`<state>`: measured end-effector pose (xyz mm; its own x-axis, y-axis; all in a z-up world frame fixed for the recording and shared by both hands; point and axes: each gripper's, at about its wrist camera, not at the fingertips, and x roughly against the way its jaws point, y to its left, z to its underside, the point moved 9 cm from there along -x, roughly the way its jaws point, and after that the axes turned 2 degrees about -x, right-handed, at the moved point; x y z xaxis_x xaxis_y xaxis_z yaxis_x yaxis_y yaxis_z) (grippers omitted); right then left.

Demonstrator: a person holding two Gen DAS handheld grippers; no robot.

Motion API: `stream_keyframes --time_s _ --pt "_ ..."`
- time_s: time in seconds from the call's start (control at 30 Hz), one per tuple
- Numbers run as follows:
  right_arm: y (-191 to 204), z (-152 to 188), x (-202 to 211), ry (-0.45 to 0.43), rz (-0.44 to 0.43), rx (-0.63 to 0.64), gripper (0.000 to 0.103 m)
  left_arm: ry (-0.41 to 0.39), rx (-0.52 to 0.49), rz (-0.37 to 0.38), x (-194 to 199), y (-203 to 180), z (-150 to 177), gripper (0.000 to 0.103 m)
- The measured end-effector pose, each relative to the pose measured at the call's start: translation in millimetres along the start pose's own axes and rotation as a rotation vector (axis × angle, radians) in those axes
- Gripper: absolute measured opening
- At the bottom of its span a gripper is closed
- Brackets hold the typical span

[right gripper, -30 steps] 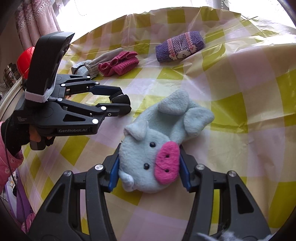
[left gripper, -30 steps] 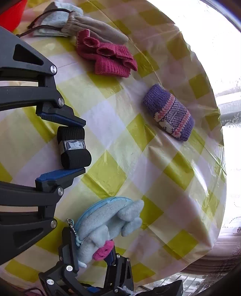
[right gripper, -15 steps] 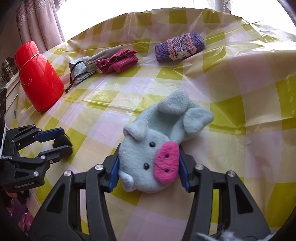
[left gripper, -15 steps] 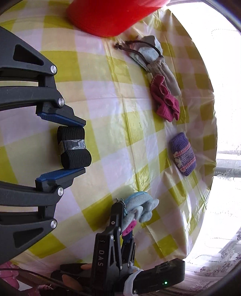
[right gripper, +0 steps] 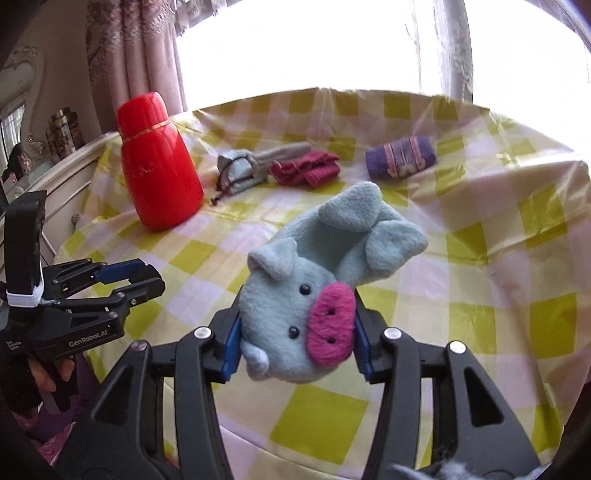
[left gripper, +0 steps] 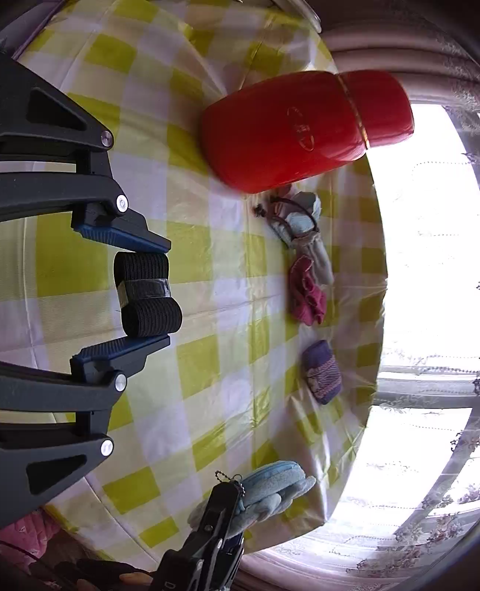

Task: Organize soft objects
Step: 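Lift the slipper and hair tie and carry both grippers over the purple box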

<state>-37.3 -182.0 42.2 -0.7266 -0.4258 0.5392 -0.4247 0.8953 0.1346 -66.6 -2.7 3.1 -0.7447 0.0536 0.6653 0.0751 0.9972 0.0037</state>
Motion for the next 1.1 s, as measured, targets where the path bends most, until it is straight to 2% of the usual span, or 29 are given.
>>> stream_keyframes --time_s 0.2,0.37,0.53,0.77,0.97,1.1 --pt "36 -24 46 -0.193 0.098 0.122 0.053 -0.26 0.012 -0.084 68 14 -29 0.045" --pt "59 -25 69 -0.244 0.125 0.173 0.053 -0.365 0.062 -0.101 102 29 -33 0.045" --pt "81 -26 72 -0.232 0.102 0.208 0.053 -0.357 0.064 -0.104 118 34 -27 0.045" --pt "109 -28 79 -0.227 0.04 0.248 0.053 -0.392 0.046 -0.137 159 47 -22 0.045" --pt "153 -27 72 -0.142 -0.119 0.273 0.053 -0.315 0.081 -0.158 171 71 4 0.046" --pt "194 -18 64 -0.063 -0.233 0.331 0.054 -0.262 0.14 -0.201 180 97 31 0.046"
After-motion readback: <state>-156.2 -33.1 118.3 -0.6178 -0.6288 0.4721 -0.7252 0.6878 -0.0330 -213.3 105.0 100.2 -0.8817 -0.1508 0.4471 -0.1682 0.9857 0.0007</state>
